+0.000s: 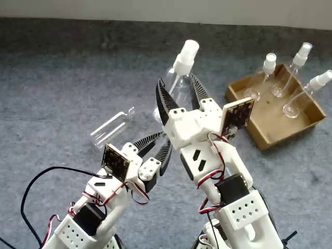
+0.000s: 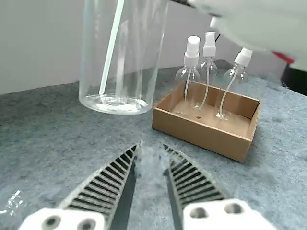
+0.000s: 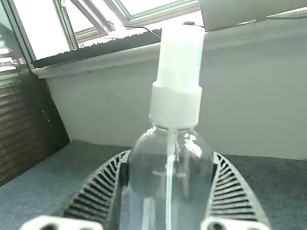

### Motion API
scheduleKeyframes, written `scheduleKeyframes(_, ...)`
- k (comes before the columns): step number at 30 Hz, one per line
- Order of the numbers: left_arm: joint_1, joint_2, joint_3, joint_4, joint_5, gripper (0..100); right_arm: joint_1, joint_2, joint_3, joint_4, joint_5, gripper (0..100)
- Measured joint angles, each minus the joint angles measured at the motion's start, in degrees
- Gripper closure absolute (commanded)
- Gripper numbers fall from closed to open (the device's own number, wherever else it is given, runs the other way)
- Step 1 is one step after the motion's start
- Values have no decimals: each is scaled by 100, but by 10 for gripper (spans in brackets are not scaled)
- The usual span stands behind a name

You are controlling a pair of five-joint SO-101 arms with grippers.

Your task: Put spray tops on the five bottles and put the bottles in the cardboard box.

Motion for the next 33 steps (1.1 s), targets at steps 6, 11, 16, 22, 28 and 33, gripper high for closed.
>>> scheduleKeyframes(6, -9, 0, 0, -360, 0, 969, -484, 0, 0, 0, -9, 847)
scheduleKeyframes(11, 9, 0, 0, -475, 0, 969, -519, 0, 0, 0, -9, 847)
scheduleKeyframes(16, -9, 9, 0, -510, 0, 969, -519, 0, 0, -9, -9, 847)
scheduleKeyframes(22, -747, 0, 0, -1037, 0, 969, -519, 9, 53, -18, -9, 847)
scheduleKeyframes(28, -1011, 0, 0, -1090, 0, 969, -536, 0, 70, -18, -9, 847)
scheduleKeyframes(33, -1020, 0, 0, -1090, 0, 969, -536, 0, 70, -18, 264, 847)
